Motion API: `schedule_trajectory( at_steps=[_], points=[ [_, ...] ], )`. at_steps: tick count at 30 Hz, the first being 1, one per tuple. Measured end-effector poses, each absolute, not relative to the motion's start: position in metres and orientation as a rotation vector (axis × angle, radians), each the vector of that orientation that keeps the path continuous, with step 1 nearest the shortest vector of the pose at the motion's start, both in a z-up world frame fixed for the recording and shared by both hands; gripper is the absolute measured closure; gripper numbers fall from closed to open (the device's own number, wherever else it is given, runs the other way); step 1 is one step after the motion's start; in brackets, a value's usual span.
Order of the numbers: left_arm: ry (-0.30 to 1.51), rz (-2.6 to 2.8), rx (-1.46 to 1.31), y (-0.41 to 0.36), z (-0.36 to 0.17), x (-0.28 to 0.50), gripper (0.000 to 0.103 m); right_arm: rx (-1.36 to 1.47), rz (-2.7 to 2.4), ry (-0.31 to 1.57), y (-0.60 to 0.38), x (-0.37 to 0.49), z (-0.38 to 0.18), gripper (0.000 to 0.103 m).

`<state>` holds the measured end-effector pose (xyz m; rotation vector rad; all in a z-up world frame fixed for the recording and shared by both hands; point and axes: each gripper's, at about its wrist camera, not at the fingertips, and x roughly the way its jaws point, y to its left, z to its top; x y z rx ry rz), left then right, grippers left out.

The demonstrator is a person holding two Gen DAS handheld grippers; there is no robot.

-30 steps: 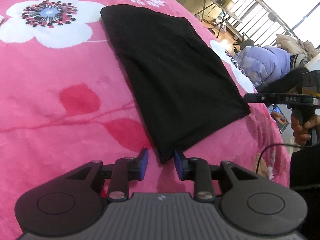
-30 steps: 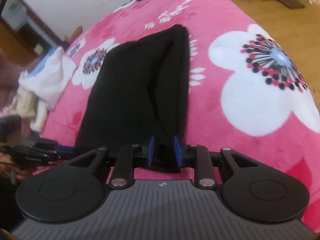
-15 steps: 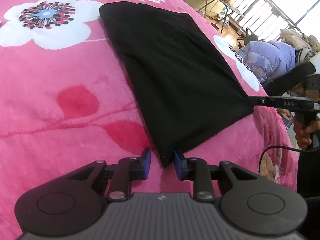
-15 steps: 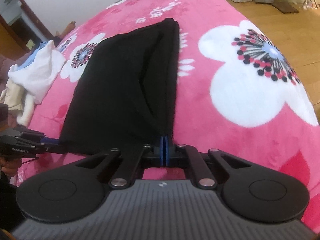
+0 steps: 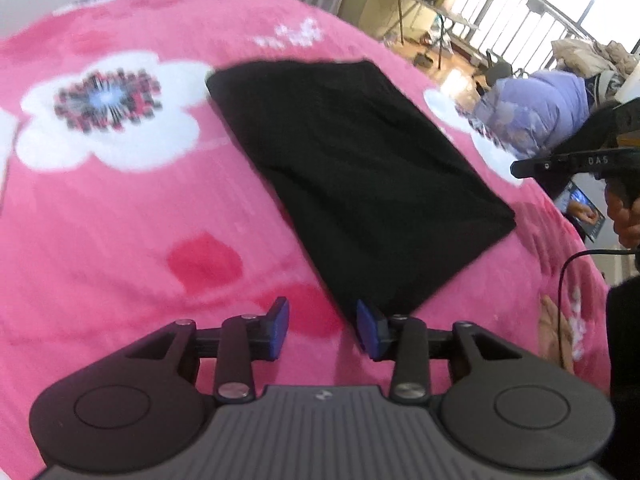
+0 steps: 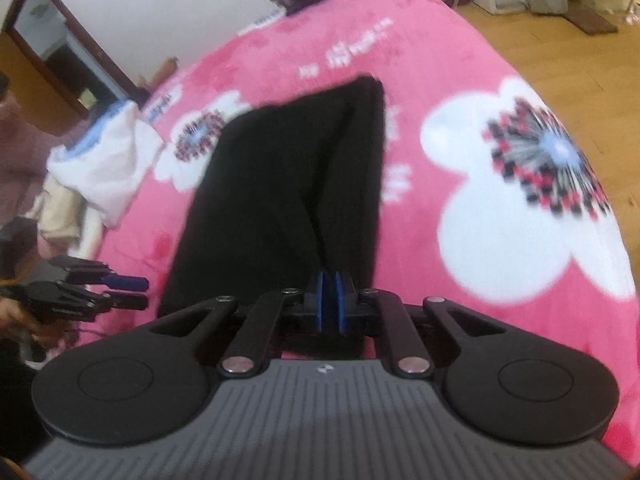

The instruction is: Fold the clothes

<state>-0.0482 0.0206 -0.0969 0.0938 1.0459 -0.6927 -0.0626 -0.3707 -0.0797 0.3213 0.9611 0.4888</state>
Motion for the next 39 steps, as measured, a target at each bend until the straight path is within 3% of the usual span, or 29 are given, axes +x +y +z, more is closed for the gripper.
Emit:
schedule_trajectory(
  at_steps=[5, 10, 21, 23, 24, 25, 31, 39],
  points=[
    [0.979, -0.774, 0.161, -0.007, -0.092, -0.059, 0.069, 0.488, 0.481, 0.967, -0.368, -0.01, -0.088, 0.08],
    [0.952, -0.847, 0.285, -0.036, -0.103, -0.078, 0.072, 0.698, 0.465, 0.984, -0.367, 0.045, -0.107, 0.08],
    [1.012, -0.862, 0.31, -0.039, -0.121, -0.081, 0.073, 0.74, 0.407, 1.042, -0.347, 0.104, -0.142, 0.078],
    [1.011, -0.869, 0.321, -0.04, -0.123, -0.08, 0.073, 0.74, 0.416, 1.034, -0.346, 0.107, -0.145, 0.081],
    [1.01, -0.873, 0.325, -0.04, -0.123, -0.079, 0.073, 0.734, 0.419, 1.027, -0.345, 0.108, -0.145, 0.093],
    [1.009, -0.877, 0.329, -0.041, -0.124, -0.079, 0.073, 0.714, 0.421, 1.006, -0.345, 0.108, -0.143, 0.099],
    [1.011, -0.895, 0.334, -0.042, -0.126, -0.076, 0.073, 0.471, 0.451, 0.815, -0.332, 0.098, -0.109, 0.1],
    [1.005, -0.926, 0.373, -0.046, -0.126, -0.077, 0.073, 0.25, 0.449, 0.748, -0.321, 0.105, -0.107, 0.1]
  ],
)
